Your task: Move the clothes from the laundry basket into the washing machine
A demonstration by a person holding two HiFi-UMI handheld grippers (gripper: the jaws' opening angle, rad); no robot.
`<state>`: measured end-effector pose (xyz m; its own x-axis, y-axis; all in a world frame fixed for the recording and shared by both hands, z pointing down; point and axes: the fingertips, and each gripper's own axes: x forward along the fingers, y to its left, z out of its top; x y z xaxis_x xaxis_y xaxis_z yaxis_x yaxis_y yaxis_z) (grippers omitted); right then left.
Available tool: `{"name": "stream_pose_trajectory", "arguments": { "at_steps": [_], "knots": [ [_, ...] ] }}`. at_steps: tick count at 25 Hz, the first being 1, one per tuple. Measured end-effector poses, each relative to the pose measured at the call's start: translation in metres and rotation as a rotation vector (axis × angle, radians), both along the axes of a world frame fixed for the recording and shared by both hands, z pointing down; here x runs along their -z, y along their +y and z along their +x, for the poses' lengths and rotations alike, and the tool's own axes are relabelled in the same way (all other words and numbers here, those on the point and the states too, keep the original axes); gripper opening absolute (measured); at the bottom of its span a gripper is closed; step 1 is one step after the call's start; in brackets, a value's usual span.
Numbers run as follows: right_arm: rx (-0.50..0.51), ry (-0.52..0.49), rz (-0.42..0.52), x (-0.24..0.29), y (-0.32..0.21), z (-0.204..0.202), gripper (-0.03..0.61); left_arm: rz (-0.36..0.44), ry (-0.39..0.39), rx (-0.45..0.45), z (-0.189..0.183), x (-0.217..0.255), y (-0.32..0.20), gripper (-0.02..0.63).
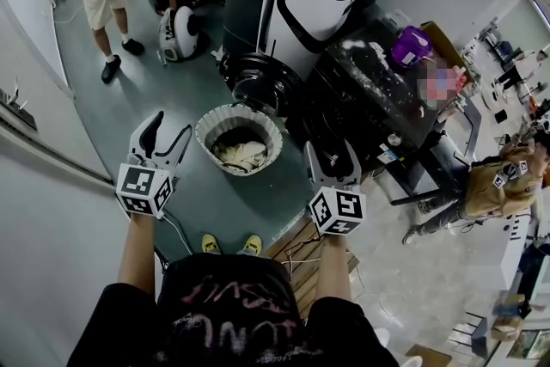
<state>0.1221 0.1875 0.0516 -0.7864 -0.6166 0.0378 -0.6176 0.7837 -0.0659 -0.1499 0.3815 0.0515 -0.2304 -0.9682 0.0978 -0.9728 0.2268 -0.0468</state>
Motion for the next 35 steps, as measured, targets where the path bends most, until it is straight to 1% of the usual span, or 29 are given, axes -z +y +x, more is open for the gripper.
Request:
{"name": "stream_pose_trajectory", "arguments": {
  "at_steps": [9, 12, 16, 21, 25, 28, 35],
  "knots": [
    [0.009, -0.013, -0.012, -0.001, -0.007, 0.012, 0.324, -0.002, 0.002, 0.005, 0.013, 0.002, -0.009, 0.287],
    [0.013, -0.030, -0.013, -0.001, -0.014, 0.019, 0.294, -0.012, -0.003, 0.020, 0.021, 0.001, -0.014, 0.285],
    [0.056, -0.028, -0.016, -0.006, -0.027, 0.020, 0.305, -0.018, 0.005, 0.045, 0.029, -0.004, -0.021, 0.285],
    [0.071, -0.010, -0.037, -0.018, -0.044, 0.019, 0.305, -0.046, 0.005, 0.041, 0.036, -0.013, -0.034, 0.286],
    [0.077, 0.010, -0.047, -0.026, -0.057, 0.005, 0.305, -0.048, 0.014, 0.037, 0.023, -0.018, -0.049, 0.285],
    [0.080, 0.028, -0.054, -0.033, -0.070, -0.012, 0.305, -0.051, 0.023, 0.030, 0.007, -0.025, -0.064, 0.285],
    [0.049, 0.058, -0.067, -0.049, -0.102, -0.077, 0.307, -0.067, 0.069, -0.007, -0.064, -0.051, -0.108, 0.285]
  ]
}}
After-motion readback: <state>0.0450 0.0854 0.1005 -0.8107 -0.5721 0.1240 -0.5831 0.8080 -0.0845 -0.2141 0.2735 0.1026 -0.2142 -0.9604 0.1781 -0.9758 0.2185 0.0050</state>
